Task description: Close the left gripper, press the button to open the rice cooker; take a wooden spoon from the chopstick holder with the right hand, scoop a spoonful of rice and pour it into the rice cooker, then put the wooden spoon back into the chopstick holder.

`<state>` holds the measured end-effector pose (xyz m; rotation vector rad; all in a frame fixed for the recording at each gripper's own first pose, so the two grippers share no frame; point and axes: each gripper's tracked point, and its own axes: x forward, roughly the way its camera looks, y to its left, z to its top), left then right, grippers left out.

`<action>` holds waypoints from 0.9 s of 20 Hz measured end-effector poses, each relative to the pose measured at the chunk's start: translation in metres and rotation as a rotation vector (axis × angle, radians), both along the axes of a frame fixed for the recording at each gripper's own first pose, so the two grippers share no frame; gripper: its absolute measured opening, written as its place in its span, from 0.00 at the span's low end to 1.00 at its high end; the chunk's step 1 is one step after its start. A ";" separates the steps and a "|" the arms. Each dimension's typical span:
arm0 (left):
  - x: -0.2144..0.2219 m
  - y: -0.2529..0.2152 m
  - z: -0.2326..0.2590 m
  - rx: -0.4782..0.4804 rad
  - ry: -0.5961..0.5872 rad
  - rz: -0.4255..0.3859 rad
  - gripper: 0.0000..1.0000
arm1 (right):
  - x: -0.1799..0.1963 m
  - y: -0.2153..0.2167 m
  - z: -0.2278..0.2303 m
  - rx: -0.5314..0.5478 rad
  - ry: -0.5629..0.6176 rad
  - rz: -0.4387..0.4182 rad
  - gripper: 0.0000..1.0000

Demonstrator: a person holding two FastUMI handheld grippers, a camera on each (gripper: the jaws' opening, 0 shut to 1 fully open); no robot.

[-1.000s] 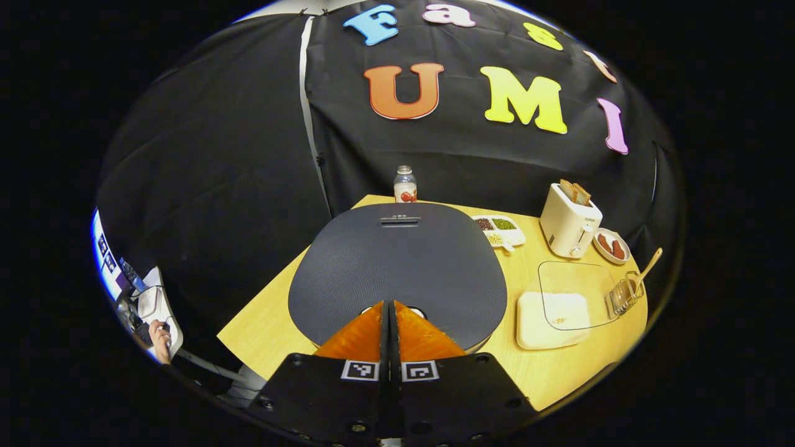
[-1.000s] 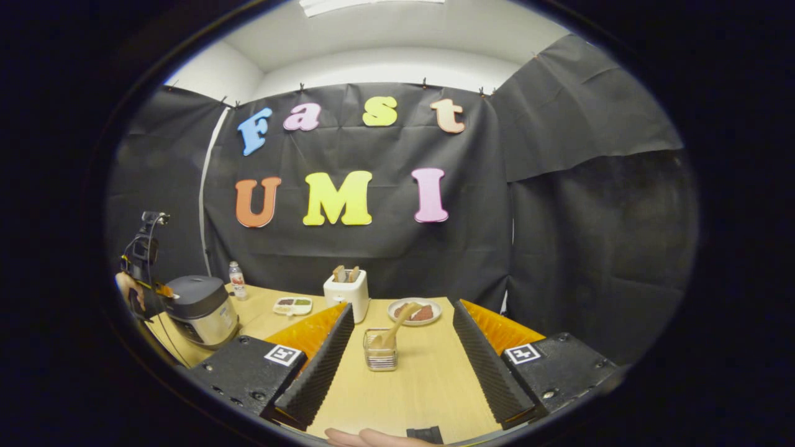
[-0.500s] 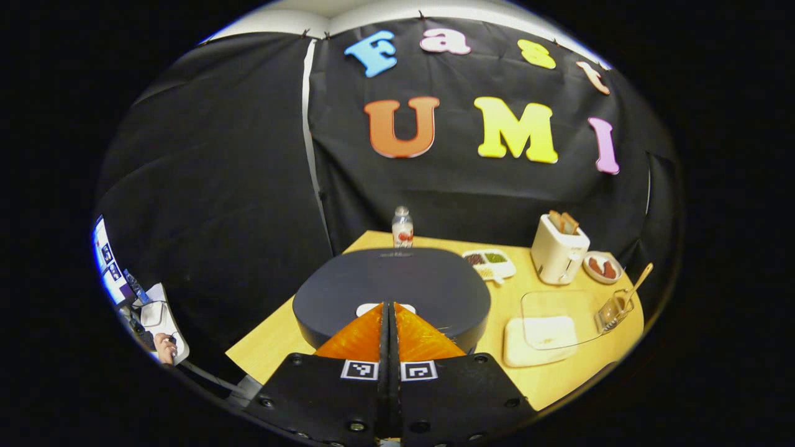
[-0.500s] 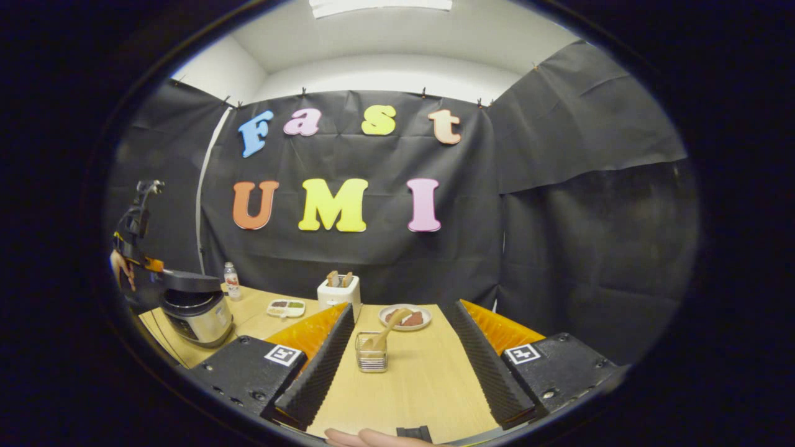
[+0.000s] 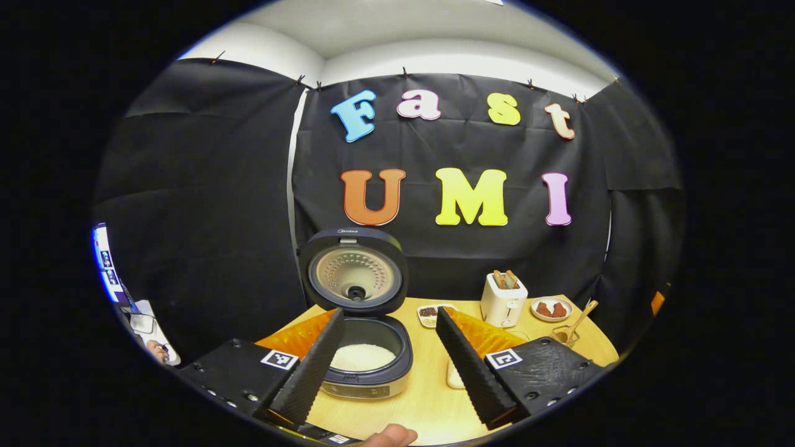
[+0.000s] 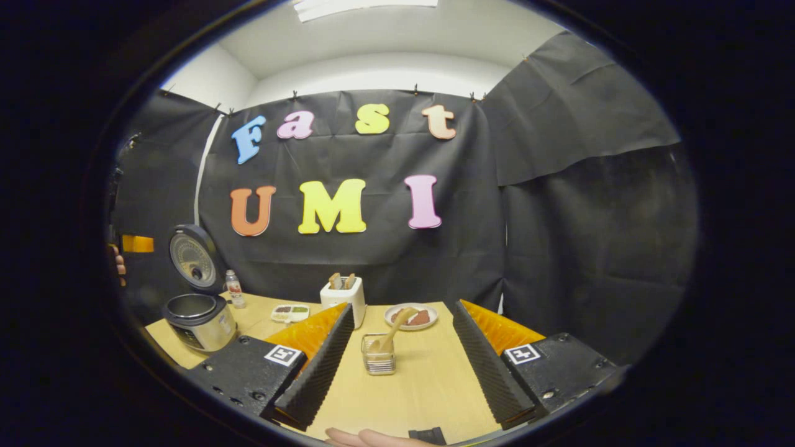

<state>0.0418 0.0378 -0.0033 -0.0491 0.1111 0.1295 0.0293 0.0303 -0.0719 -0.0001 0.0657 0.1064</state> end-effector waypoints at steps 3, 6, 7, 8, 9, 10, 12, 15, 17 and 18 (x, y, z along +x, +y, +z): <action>-0.017 -0.017 0.002 -0.015 -0.044 -0.038 0.93 | 0.019 0.002 -0.011 -0.007 0.016 -0.008 1.00; -0.034 -0.034 0.002 -0.001 -0.079 -0.066 0.94 | 0.046 0.008 -0.022 0.000 0.027 -0.007 1.00; -0.038 -0.041 -0.001 0.003 -0.083 -0.076 0.94 | 0.058 0.009 -0.029 0.005 0.037 -0.010 1.00; -0.044 -0.049 -0.006 0.008 -0.083 -0.095 0.94 | 0.071 0.012 -0.038 0.008 0.048 -0.012 1.00; -0.048 -0.058 -0.009 0.011 -0.087 -0.113 0.95 | 0.085 0.016 -0.047 0.007 0.063 -0.009 1.00; -0.053 -0.065 -0.013 0.011 -0.091 -0.128 0.95 | 0.098 0.020 -0.059 0.007 0.082 -0.004 1.00; -0.065 -0.079 -0.020 0.000 -0.100 -0.160 0.95 | 0.123 0.026 -0.079 0.006 0.109 0.000 1.00; -0.077 -0.091 -0.027 -0.021 -0.110 -0.199 0.95 | 0.159 0.031 -0.104 0.009 0.127 0.000 0.98; -0.083 -0.091 -0.025 -0.024 -0.131 -0.208 0.95 | 0.180 0.033 -0.124 0.027 0.154 0.003 1.00; -0.084 -0.089 -0.023 -0.021 -0.143 -0.208 0.95 | 0.191 0.030 -0.134 0.033 0.167 -0.006 1.00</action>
